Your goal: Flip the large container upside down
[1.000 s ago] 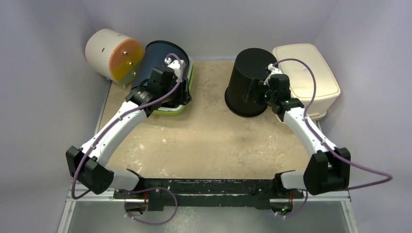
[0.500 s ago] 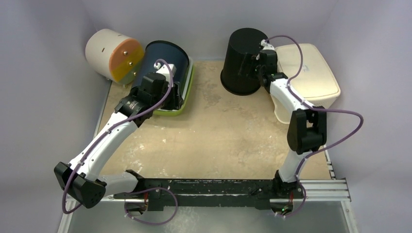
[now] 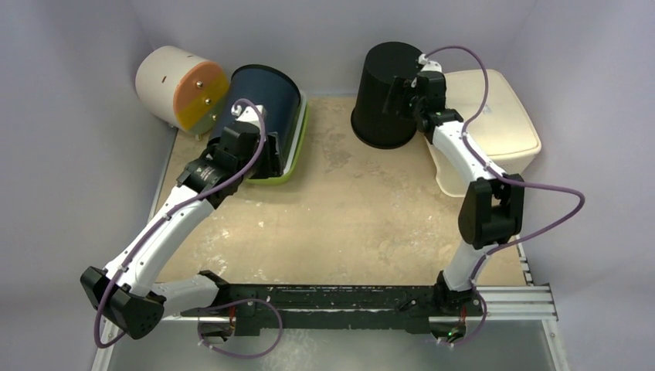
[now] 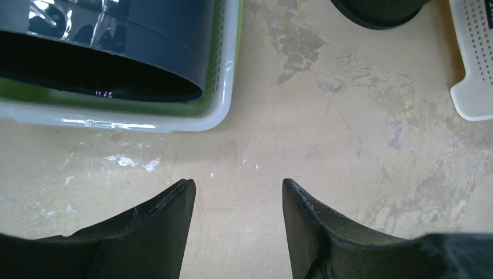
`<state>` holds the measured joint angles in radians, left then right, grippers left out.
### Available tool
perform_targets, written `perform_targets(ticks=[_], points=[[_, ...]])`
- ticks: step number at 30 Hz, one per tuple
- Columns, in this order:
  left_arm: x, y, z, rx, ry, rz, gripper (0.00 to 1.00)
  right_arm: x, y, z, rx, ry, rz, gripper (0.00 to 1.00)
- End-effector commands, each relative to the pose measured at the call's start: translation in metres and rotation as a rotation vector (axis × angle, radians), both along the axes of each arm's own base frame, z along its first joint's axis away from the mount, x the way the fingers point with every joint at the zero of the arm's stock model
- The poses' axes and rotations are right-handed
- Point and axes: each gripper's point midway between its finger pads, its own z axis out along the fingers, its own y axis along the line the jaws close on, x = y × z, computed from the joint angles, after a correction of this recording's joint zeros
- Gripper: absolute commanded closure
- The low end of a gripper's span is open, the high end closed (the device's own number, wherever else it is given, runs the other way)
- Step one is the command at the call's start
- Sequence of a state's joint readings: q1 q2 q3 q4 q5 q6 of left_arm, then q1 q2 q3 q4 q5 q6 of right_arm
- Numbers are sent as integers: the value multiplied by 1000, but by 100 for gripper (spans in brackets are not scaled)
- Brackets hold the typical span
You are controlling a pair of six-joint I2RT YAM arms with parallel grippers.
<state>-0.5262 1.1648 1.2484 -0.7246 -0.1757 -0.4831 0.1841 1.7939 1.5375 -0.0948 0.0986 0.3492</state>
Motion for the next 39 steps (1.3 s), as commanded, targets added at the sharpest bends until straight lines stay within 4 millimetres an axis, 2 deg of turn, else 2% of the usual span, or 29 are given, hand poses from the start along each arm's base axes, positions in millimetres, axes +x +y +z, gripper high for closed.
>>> perform_targets(ticks=[1, 4, 8, 11, 14, 20, 24, 29, 33, 39], points=[[3, 12, 1, -44, -25, 132, 41, -25, -5, 62, 1, -101, 10, 0], [8, 13, -1, -111, -48, 202, 40, -45, 4, 62, 33, -80, 57, 0], [17, 21, -1, -190, -99, 328, 39, -70, 16, 52, 45, -25, 112, 0], [27, 30, 6, -281, -179, 433, 38, -85, 23, 42, 35, 24, 138, 0], [37, 40, 3, -346, -236, 539, 38, -96, 25, 41, 27, 34, 157, 0], [61, 43, 3, -517, -379, 640, 38, -107, 25, 48, 15, 28, 182, 0], [80, 45, -5, -535, -410, 683, 38, -113, 27, 47, 18, 33, 204, 0], [100, 54, 7, -602, -504, 723, 38, -118, 26, 44, 13, 40, 215, 0], [118, 62, 1, -598, -492, 745, 38, -120, 26, 42, 9, 47, 218, 0], [137, 74, -14, -613, -486, 779, 47, -122, 26, 39, 7, 59, 224, 0]])
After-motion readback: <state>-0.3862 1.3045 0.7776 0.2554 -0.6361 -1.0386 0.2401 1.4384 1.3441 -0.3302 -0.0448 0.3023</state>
